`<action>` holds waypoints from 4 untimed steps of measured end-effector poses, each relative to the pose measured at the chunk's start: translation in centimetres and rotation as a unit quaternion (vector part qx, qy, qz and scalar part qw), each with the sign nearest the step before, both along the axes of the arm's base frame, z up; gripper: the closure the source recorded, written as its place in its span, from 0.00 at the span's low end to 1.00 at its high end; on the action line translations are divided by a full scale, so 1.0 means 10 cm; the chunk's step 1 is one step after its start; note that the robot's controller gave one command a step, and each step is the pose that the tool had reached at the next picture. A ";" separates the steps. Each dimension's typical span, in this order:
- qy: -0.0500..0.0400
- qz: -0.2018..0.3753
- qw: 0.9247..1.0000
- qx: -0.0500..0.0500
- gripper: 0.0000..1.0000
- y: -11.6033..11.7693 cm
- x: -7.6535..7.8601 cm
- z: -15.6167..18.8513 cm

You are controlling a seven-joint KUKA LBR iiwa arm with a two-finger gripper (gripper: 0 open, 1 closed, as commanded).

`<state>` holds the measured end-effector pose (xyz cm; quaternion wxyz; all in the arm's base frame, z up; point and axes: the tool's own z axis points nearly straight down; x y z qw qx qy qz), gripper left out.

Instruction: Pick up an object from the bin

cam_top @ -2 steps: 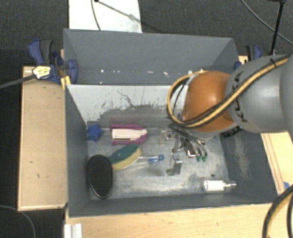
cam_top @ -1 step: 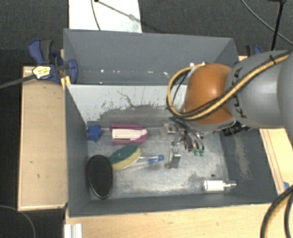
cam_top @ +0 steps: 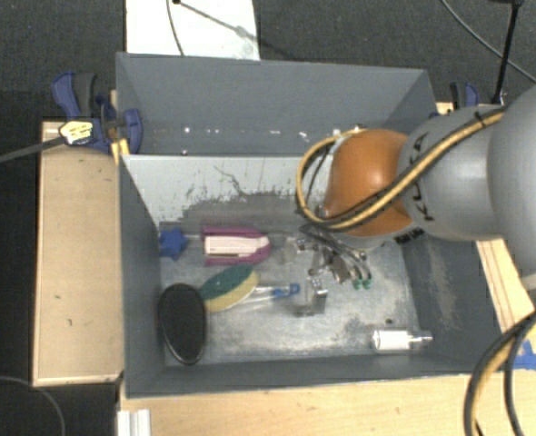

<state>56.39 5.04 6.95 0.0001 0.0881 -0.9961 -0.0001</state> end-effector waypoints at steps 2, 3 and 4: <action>-0.001 -0.002 1.000 0.000 1.00 0.00 0.01 0.01; -0.003 -0.002 1.000 0.000 1.00 0.00 0.02 0.22; -0.004 -0.003 1.000 0.000 1.00 0.00 0.03 0.64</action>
Offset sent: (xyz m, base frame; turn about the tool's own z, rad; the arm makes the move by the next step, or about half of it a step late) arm 0.0000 0.0000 0.0000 0.0000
